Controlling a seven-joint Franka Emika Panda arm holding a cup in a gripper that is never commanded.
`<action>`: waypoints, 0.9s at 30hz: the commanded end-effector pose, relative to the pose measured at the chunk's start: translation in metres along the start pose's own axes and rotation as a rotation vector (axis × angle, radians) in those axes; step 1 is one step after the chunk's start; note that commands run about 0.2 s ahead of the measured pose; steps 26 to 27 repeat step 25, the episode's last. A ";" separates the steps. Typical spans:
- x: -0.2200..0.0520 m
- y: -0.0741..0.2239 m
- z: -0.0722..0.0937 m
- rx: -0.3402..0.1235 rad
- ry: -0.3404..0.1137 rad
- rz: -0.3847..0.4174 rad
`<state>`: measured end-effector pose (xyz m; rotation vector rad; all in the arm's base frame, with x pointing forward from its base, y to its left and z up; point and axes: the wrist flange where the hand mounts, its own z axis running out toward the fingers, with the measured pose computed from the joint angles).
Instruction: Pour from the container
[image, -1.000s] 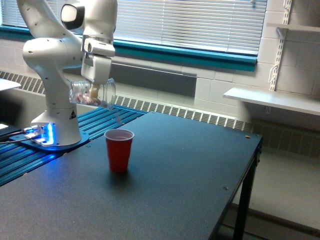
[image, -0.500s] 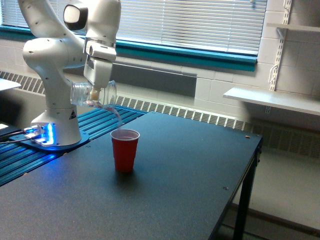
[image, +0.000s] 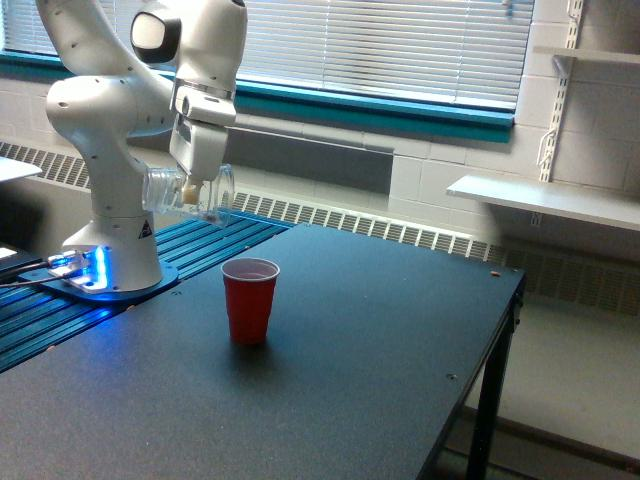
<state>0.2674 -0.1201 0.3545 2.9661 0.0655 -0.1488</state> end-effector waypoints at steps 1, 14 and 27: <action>-0.001 -0.005 0.008 0.000 -0.033 0.006; 0.006 -0.005 0.009 -0.018 -0.036 0.028; 0.012 -0.010 0.006 -0.019 -0.013 0.017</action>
